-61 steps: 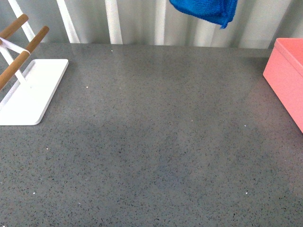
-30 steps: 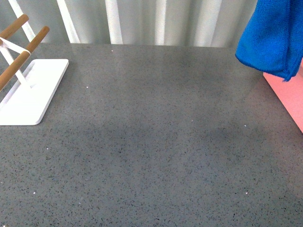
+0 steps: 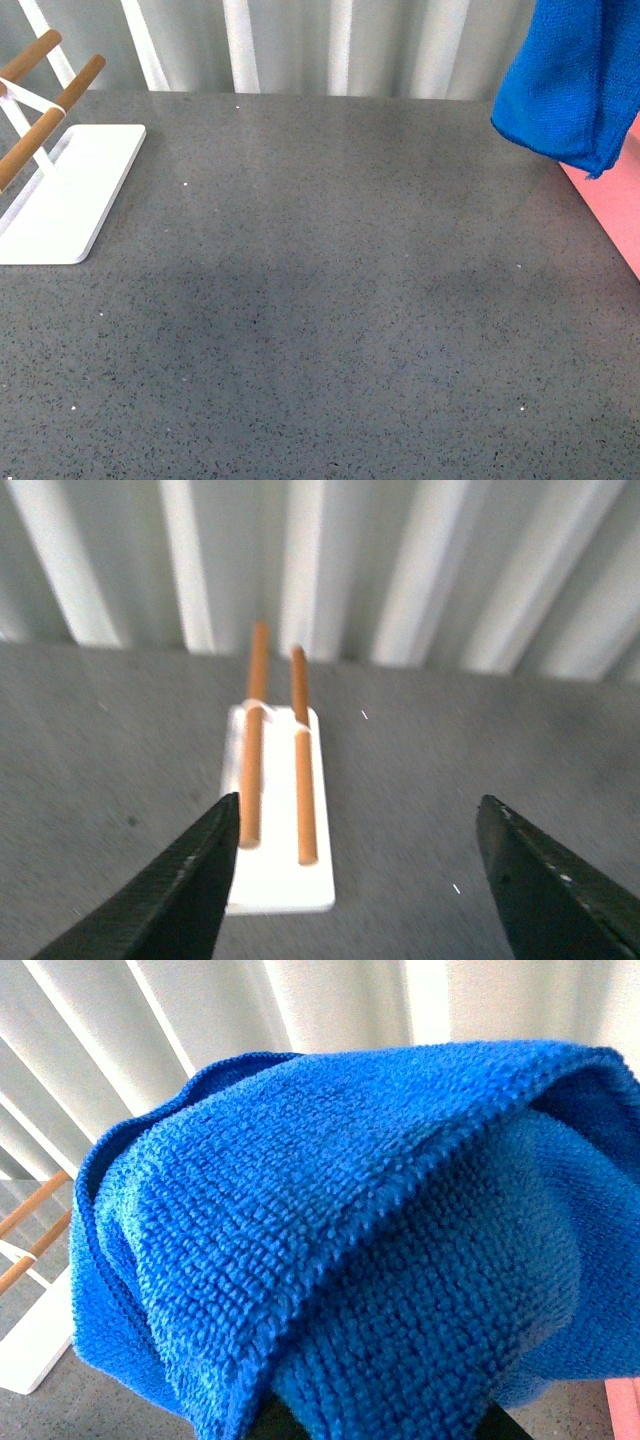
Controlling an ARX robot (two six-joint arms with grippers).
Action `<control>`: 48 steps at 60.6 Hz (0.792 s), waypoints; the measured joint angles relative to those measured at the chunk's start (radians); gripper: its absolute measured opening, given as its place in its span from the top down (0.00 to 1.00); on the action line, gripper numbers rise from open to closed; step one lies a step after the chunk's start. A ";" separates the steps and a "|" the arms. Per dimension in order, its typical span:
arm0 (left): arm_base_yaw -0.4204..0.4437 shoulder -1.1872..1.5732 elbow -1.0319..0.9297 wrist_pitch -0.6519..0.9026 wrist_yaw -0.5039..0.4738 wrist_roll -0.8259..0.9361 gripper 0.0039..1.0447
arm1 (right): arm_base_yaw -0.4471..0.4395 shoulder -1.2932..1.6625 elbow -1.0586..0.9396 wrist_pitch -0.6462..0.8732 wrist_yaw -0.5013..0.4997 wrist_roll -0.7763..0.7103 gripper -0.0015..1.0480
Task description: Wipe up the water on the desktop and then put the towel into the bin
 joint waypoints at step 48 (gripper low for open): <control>-0.296 -0.459 -0.327 0.031 -0.311 -0.019 0.97 | 0.033 -0.040 -0.032 -0.039 0.005 -0.013 0.95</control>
